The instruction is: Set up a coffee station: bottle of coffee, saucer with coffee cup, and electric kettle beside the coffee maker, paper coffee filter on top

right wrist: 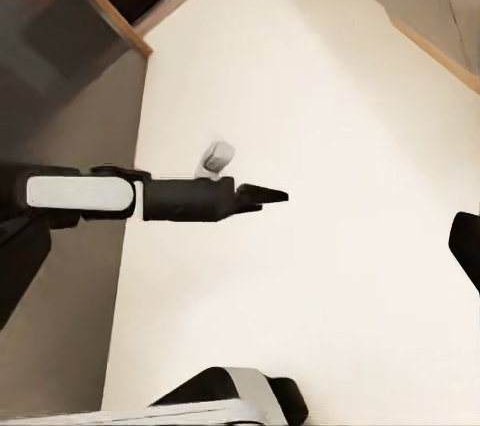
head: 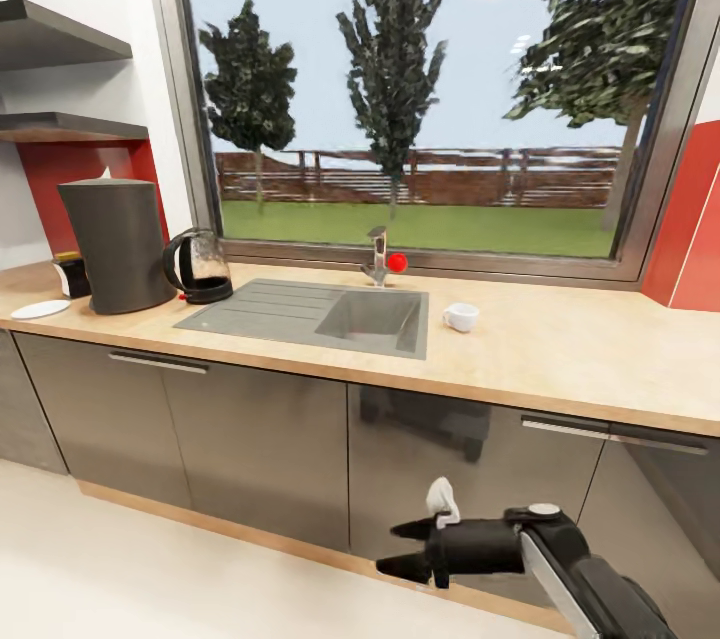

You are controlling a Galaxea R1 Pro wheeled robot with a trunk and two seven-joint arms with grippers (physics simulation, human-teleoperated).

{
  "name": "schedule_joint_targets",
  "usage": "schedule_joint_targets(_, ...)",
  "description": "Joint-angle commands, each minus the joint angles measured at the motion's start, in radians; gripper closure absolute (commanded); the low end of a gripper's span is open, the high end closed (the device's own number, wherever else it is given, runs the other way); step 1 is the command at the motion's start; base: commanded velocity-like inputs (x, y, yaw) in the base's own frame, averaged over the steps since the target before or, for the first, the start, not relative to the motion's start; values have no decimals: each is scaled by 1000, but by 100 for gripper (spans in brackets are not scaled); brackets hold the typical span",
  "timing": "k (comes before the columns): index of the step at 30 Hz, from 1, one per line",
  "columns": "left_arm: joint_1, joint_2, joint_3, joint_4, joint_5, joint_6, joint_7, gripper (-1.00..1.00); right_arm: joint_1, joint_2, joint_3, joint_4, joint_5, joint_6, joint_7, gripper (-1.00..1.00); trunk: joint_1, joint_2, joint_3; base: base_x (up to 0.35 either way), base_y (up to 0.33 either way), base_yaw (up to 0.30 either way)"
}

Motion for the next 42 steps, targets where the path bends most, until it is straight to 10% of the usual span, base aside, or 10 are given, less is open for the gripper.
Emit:
schedule_joint_targets(1, -1, 0, 4, 1, 8, 5, -6, -100, 0, -1, -32, -44, -9, 62, 0, -100, 0, -1, -1, 0, 0, 0)
schedule_joint_targets(9, -1, 0, 4, 1, 8, 5, -6, -100, -10, 0, -118, -200, -11, 222, 16, -100, 0, -1, -1, 0, 0, 0)
schedule_joint_targets(14, -1, 0, 4, 1, 8, 5, -6, -100, -114, -1, -226, -245, -12, 334, 17, -100, 0, -1, -1, 0, 0, 0)
schedule_joint_targets(17, -1, 1, 5, 1, 8, 5, -6, -100, -284, -38, -253, -250, -8, 354, 13, -100, 0, -1, -1, 0, 0, 0)
schedule_joint_targets(21, -1, 1, 5, 0, 8, 5, -7, -100, -568, -162, -261, -245, -7, 362, 12, -100, 0, -1, -1, 0, 0, 0)
schedule_joint_targets(27, -1, 1, 6, 0, 8, 6, -7, -100, -761, -205, -259, -168, 42, 364, -30, -100, 0, -1, -1, 0, 0, 0)
schedule_joint_targets(32, -1, 1, 7, 0, 8, 7, -7, -100, -956, -208, -254, 113, 258, 362, -78, -100, 0, -1, -1, 0, 0, 0)
schedule_joint_targets(35, -1, 2, 7, 0, 8, 9, -9, -100, -1115, -195, -245, 439, 570, 361, -87, -100, 0, -1, -1, 6, 0, 0)
schedule_joint_targets(37, -1, 2, 7, 0, 8, 9, -10, -100, -1155, -182, -243, 538, 706, 360, -88, -100, 0, -1, -1, 80, 0, 0)
schedule_joint_targets(42, -1, 2, 7, 0, 8, 10, -12, -100, -1186, -168, -241, 620, 858, 360, -86, -100, 0, -1, -1, 208, 0, 0)
